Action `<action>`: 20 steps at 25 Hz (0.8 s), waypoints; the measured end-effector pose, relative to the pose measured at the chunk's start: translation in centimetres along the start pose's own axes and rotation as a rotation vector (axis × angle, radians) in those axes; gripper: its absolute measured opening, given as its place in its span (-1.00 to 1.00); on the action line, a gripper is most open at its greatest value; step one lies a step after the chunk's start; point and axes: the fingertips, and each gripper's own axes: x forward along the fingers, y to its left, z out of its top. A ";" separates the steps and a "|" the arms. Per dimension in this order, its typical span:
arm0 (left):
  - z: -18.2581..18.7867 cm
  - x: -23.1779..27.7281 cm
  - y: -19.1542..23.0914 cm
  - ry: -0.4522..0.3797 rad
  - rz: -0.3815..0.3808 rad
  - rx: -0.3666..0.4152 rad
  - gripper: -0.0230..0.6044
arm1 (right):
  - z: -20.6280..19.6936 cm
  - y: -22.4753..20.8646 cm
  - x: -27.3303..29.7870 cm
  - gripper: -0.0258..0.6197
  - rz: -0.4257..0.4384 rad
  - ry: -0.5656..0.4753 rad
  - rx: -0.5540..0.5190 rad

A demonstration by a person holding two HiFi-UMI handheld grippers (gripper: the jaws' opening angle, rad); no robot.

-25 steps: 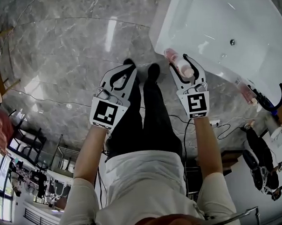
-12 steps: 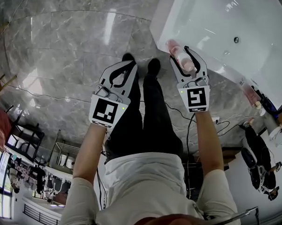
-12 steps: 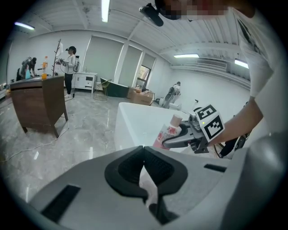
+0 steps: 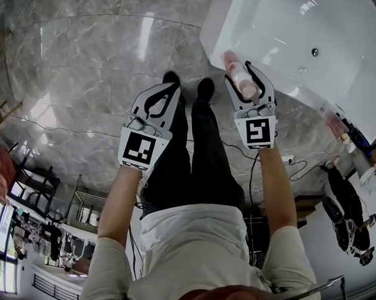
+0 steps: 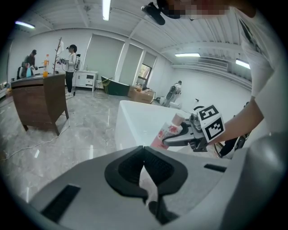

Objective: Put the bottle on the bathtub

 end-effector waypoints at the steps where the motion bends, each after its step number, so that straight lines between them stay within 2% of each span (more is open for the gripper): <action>1: -0.1 -0.1 0.0 0.001 0.000 0.000 -0.90 | 0.1 -0.1 0.1 -0.14 -0.002 -0.014 -0.004; 4: -0.3 -0.2 0.0 0.005 0.000 0.009 -0.90 | 0.0 -0.2 0.3 -0.04 0.001 -0.015 0.013; 11: 0.2 -1.2 -0.5 0.001 -0.006 0.024 -0.90 | 0.8 -0.4 -1.2 0.02 -0.004 -0.022 0.036; 20: 3.0 -5.3 -3.3 -0.002 0.008 0.096 -0.90 | 4.4 0.1 -7.3 0.03 -0.033 -0.035 0.037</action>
